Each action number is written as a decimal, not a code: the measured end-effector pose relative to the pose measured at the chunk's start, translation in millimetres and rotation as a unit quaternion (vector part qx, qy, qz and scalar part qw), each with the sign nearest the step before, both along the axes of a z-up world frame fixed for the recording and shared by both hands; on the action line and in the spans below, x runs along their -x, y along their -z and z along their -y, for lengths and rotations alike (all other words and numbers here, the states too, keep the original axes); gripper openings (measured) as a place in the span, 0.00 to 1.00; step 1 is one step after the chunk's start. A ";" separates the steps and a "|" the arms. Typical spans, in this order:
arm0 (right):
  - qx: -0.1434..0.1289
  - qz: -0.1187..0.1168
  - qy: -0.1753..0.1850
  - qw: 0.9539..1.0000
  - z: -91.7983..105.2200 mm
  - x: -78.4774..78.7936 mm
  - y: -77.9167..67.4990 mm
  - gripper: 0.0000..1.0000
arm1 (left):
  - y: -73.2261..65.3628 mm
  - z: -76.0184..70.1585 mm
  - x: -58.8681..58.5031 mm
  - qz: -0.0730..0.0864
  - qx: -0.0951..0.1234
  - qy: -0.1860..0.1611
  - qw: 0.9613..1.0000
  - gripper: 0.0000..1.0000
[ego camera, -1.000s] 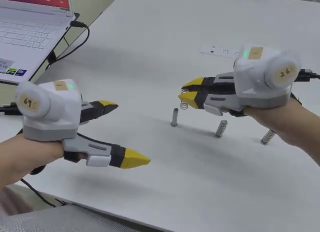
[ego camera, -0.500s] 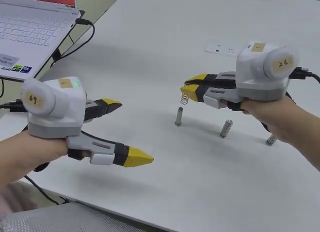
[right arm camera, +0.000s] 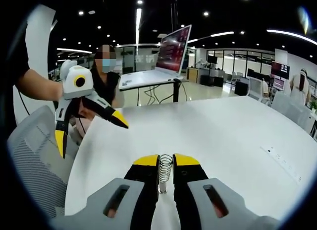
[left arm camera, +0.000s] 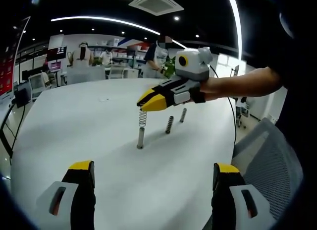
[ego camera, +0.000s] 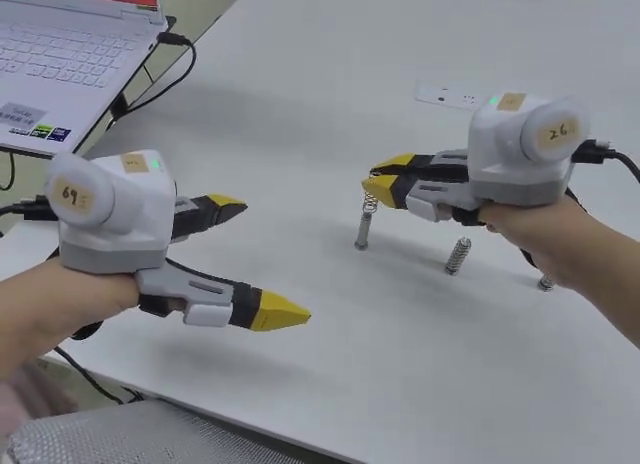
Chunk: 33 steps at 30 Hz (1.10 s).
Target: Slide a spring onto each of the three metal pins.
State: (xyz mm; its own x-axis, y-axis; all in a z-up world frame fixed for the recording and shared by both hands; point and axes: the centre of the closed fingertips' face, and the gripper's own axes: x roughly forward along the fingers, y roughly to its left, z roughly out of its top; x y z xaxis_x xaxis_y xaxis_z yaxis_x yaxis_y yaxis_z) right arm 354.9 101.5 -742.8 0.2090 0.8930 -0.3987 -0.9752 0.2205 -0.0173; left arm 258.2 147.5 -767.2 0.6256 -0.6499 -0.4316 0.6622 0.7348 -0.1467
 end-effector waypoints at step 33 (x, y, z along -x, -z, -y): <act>0.040 -0.008 -0.003 0.999 0.8 3.6 32.1 0.08 | 1.5 -1.0 1.0 -0.002 0.000 -0.003 1.000 0.96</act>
